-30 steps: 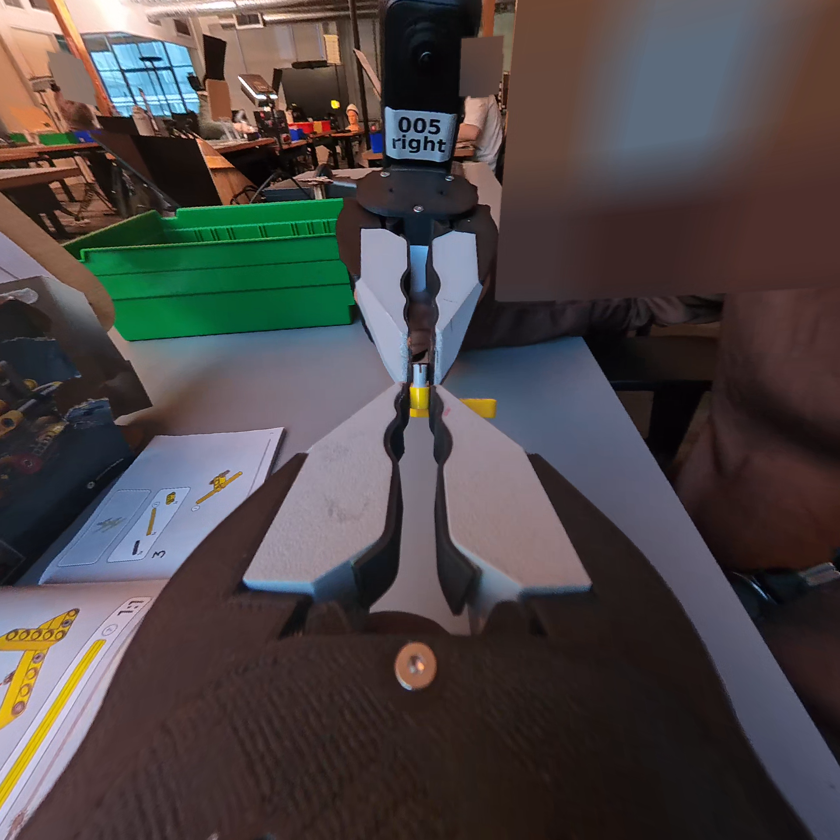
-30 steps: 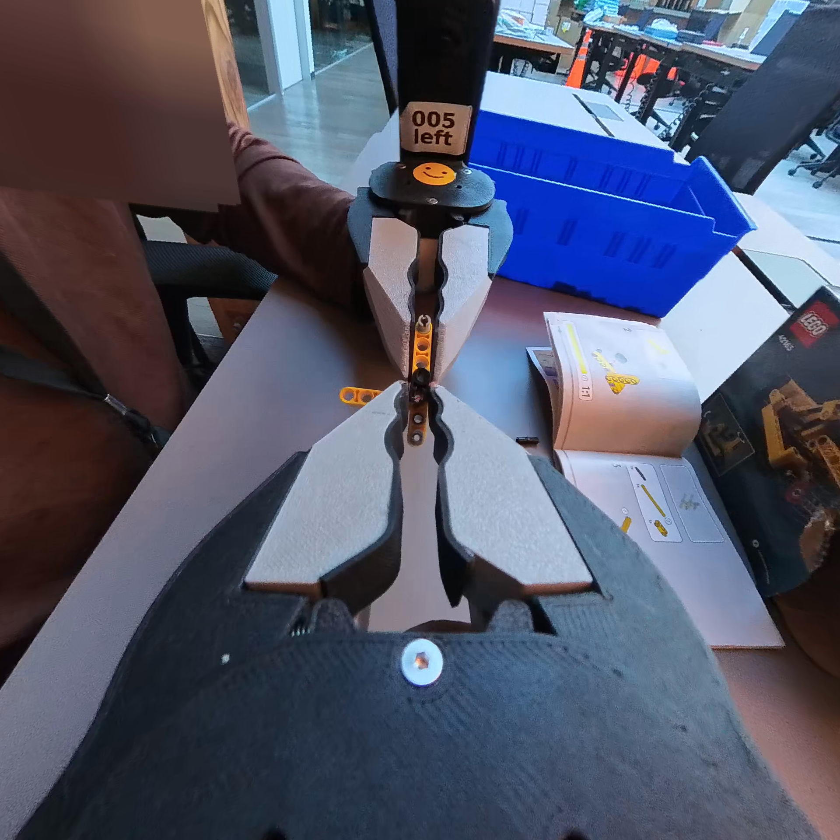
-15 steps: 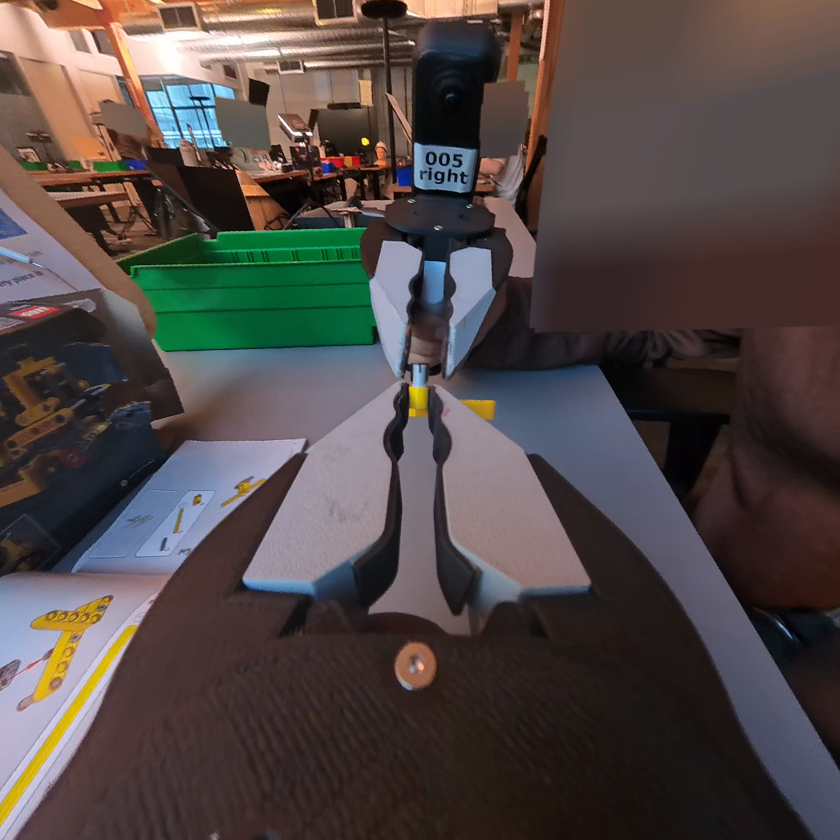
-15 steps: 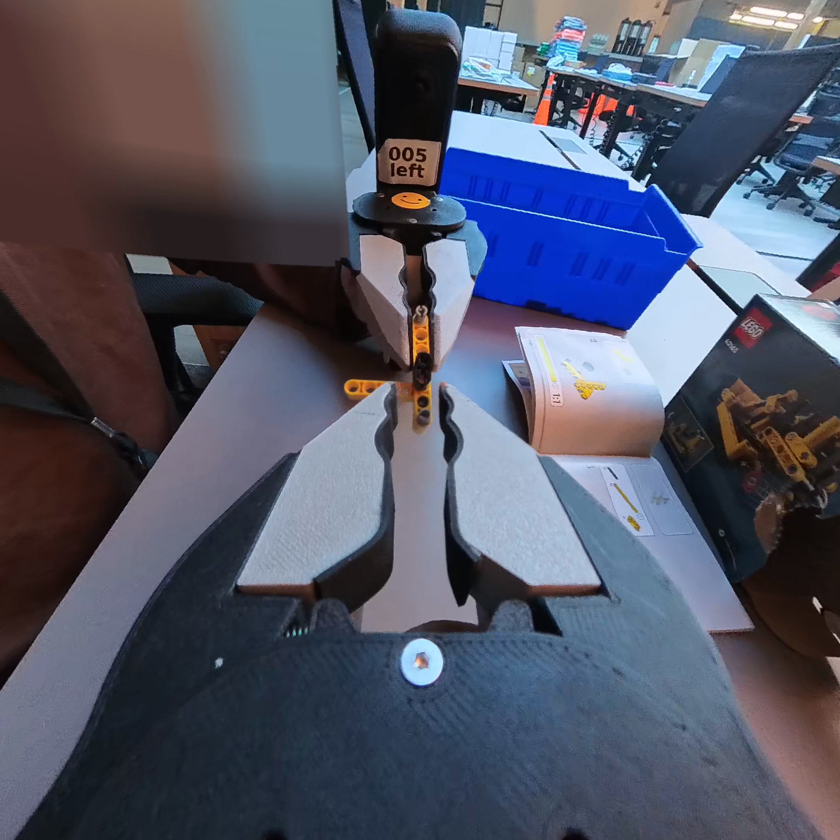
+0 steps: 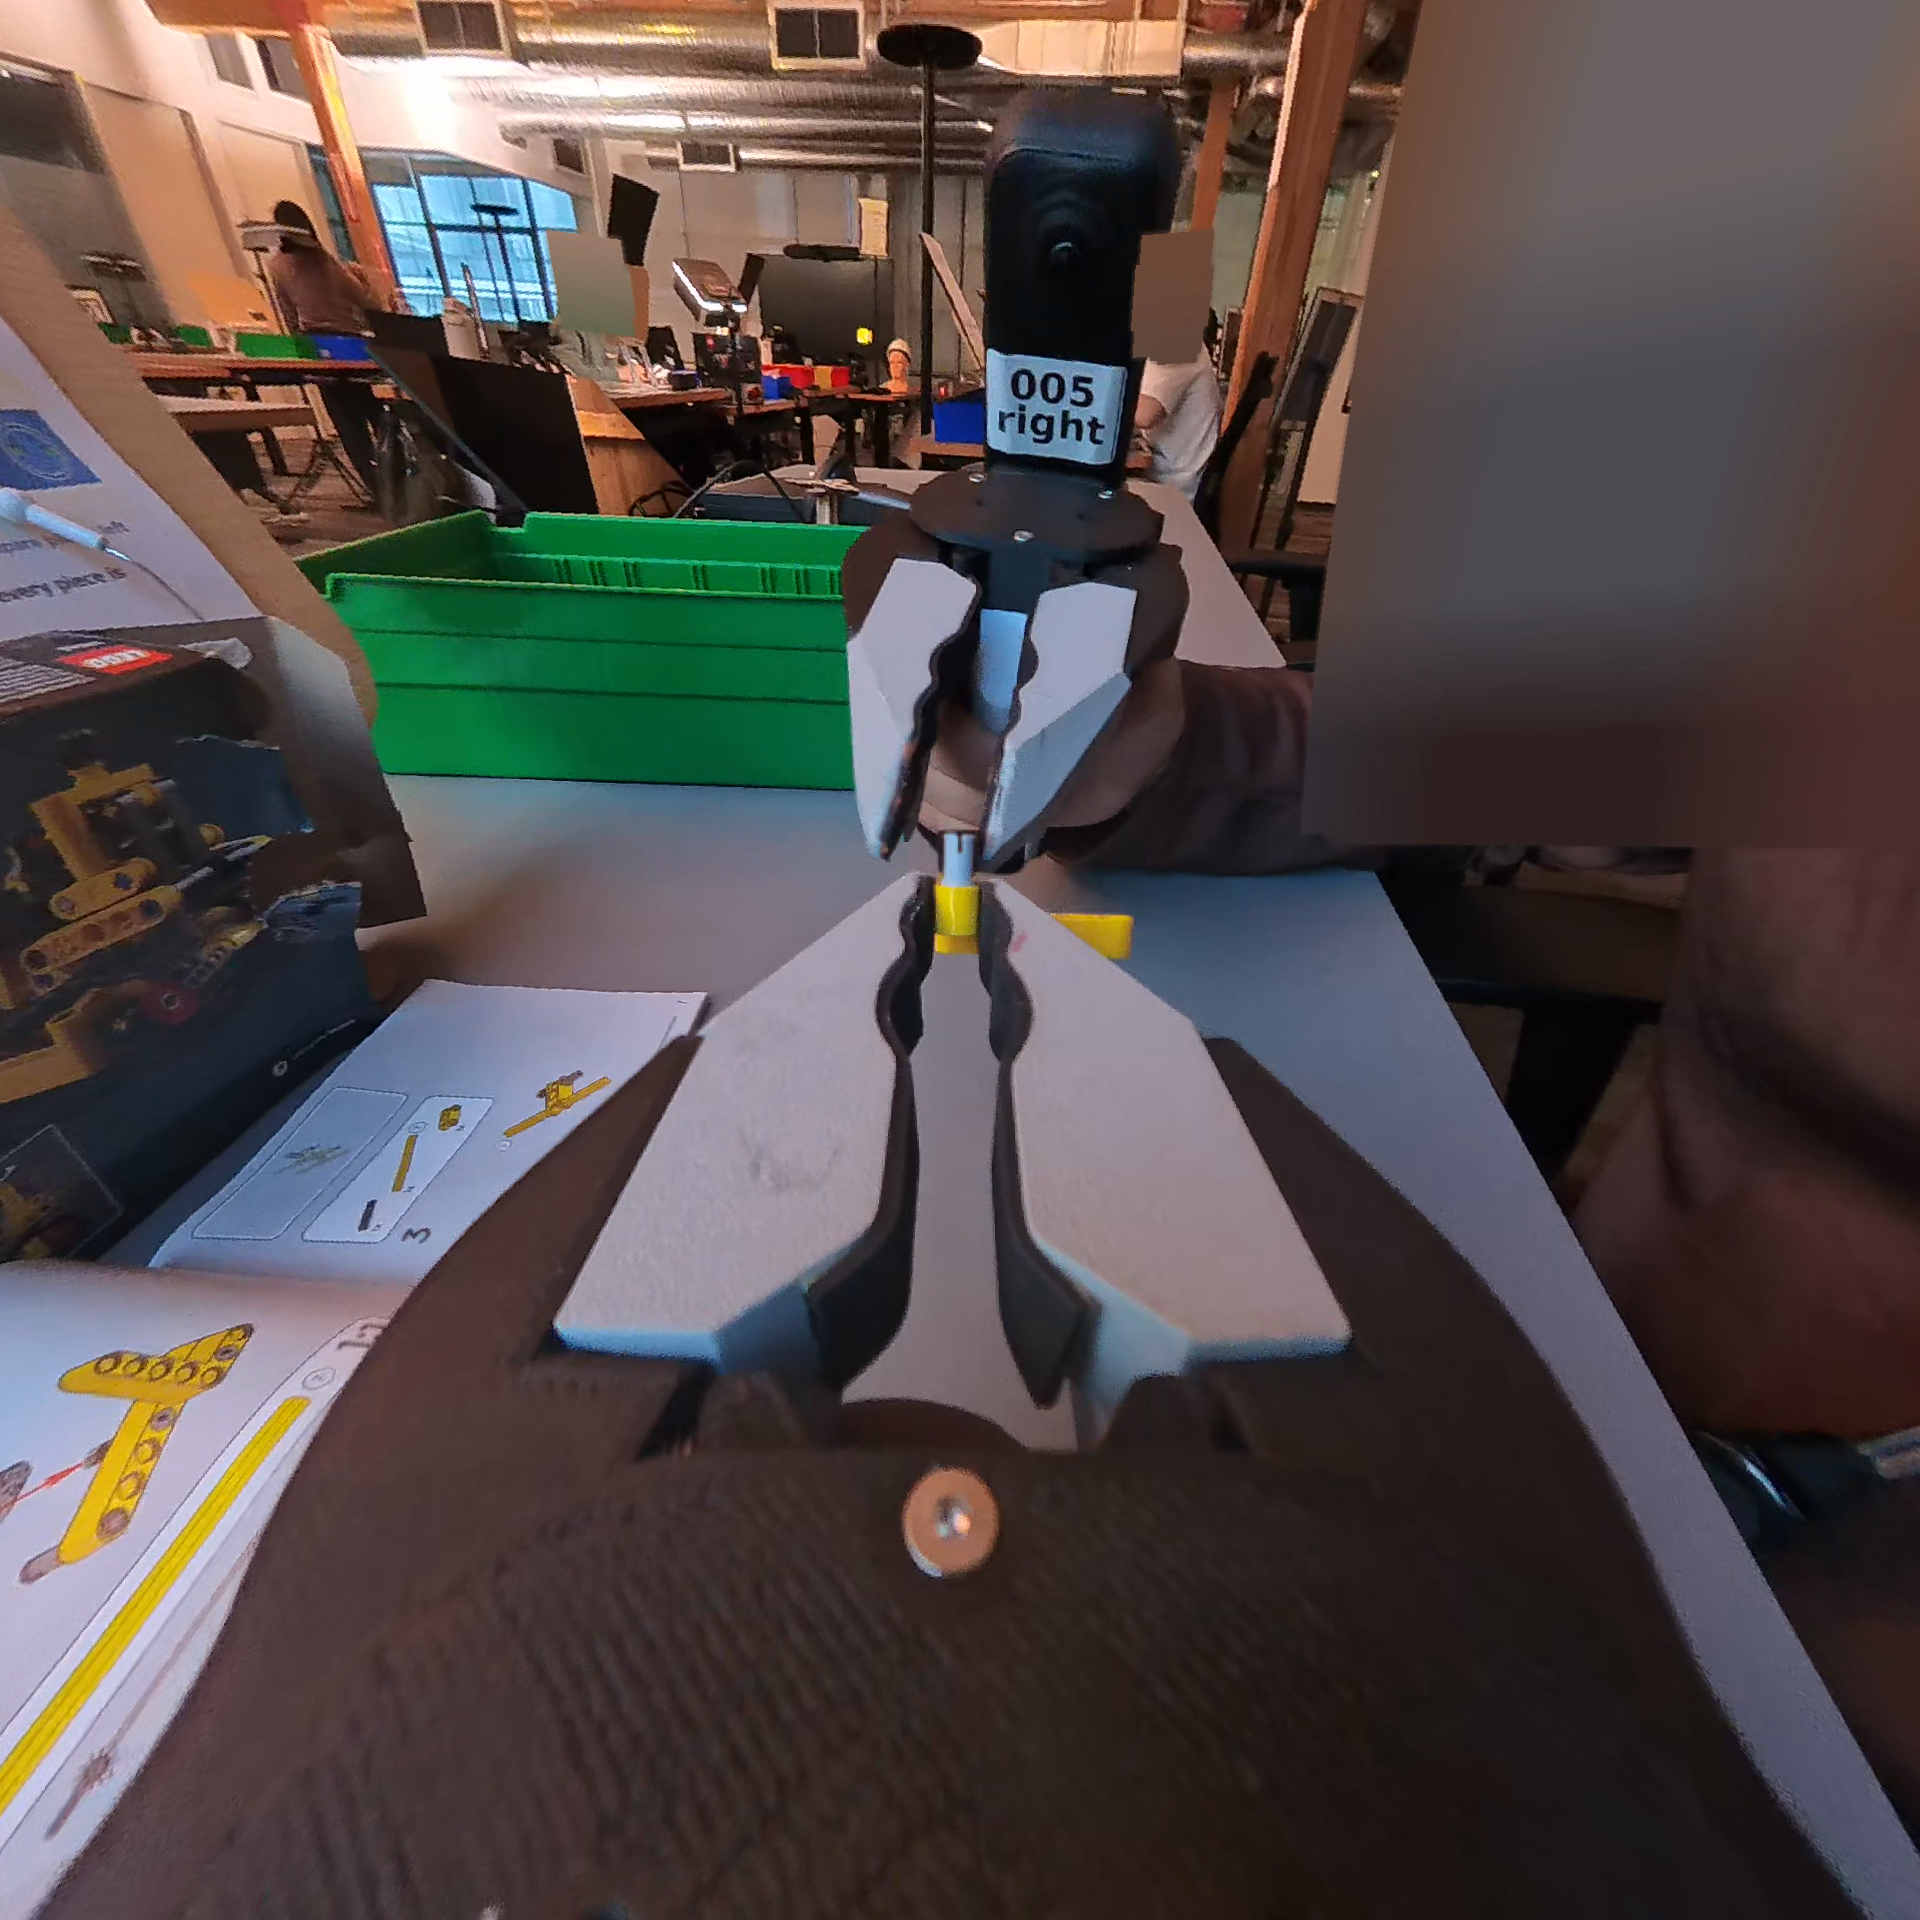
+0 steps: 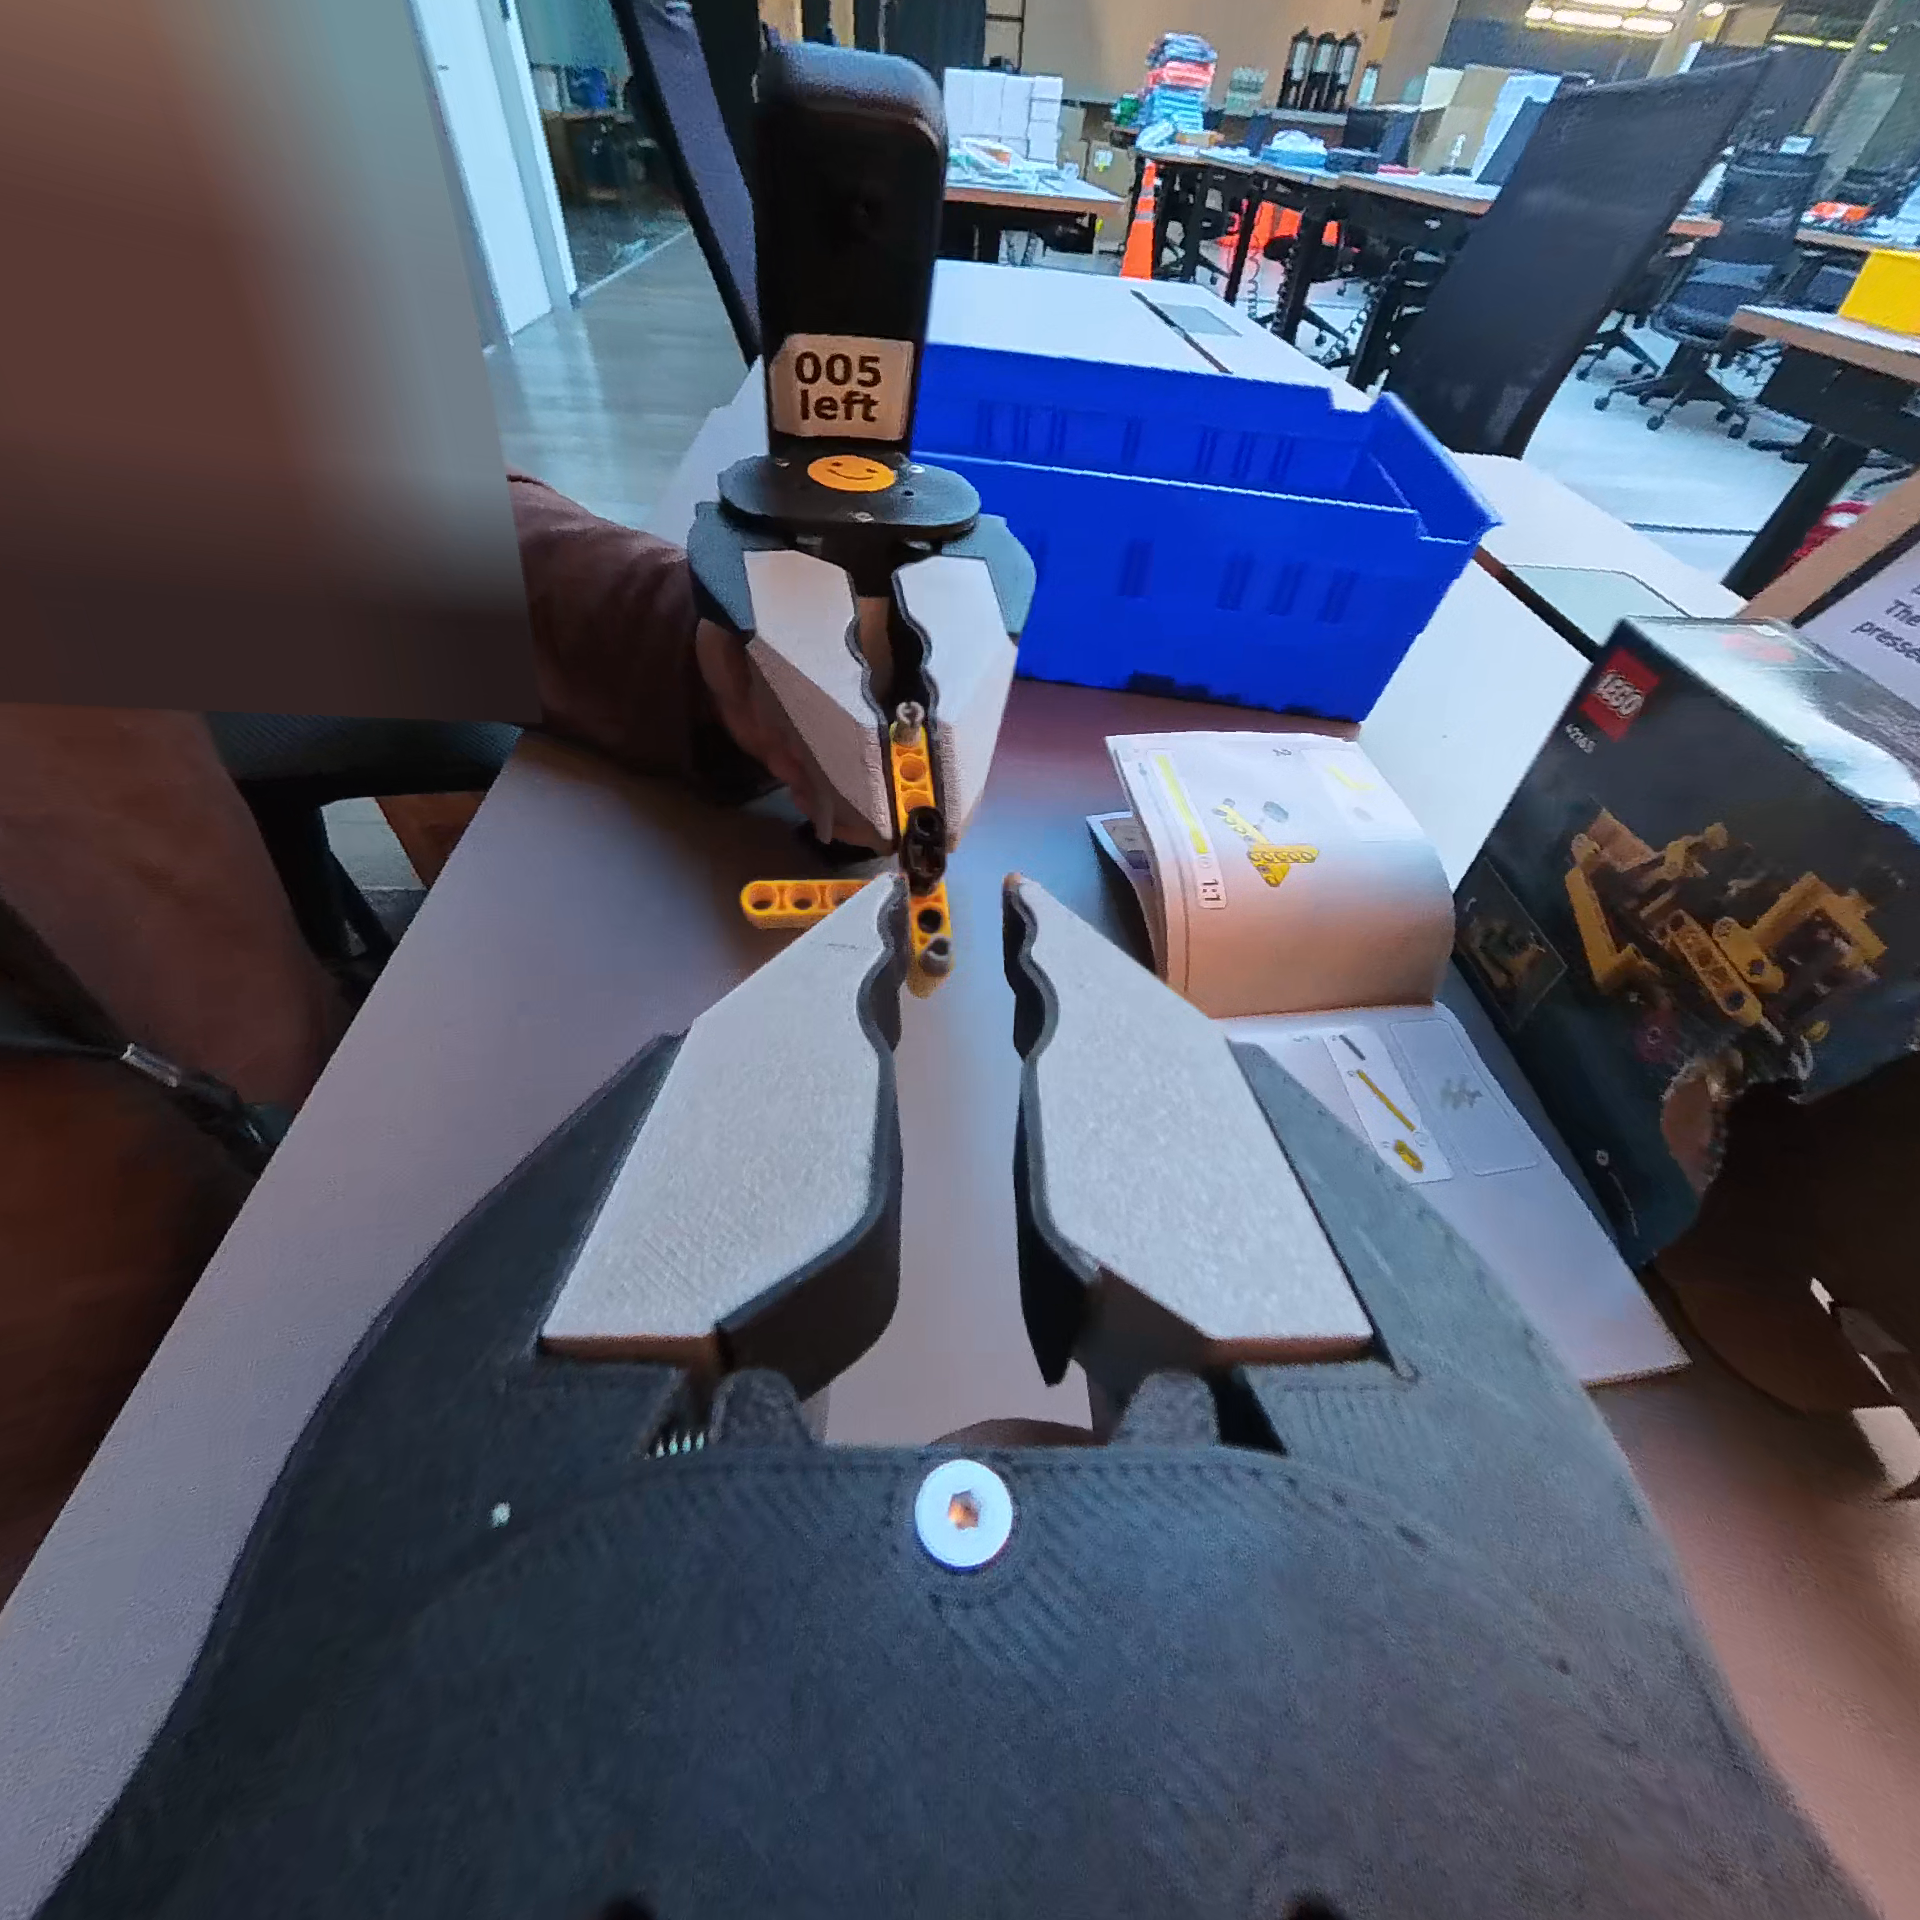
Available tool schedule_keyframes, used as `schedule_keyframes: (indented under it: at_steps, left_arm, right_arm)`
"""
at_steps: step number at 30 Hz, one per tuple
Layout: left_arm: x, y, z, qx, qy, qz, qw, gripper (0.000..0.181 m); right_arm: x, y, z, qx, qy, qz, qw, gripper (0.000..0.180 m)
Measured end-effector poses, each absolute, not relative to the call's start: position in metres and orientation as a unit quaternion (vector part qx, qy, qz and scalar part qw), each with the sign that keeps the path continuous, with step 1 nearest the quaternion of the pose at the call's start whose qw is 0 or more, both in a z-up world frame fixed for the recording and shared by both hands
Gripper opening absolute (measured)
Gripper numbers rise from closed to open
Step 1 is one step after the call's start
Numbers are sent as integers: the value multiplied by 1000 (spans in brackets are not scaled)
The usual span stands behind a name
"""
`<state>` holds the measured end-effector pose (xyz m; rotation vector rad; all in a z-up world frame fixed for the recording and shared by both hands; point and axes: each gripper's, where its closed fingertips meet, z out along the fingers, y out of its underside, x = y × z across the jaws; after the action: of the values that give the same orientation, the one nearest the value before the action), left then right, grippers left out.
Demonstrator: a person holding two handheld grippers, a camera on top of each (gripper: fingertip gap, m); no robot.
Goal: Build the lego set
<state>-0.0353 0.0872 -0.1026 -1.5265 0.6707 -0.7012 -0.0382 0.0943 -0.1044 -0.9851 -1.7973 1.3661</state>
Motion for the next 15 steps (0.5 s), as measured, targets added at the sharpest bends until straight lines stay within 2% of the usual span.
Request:
schedule_keyframes:
  at_steps: [6,9,10,15]
  left_arm:
    - [-33,88,-108,-670,297,-298,612,5]
    - [-33,90,-112,-680,294,-294,604,6]
    - [-33,90,-113,-684,294,-295,598,7]
    - [-41,98,-129,-721,286,-260,576,9]
  right_arm:
    - [-37,82,-119,-371,-714,515,295,16]
    - [-39,83,-123,-376,-716,510,294,12]
    - [-39,85,-124,-382,-713,511,291,4]
    - [-41,96,-133,-415,-705,511,262,5]
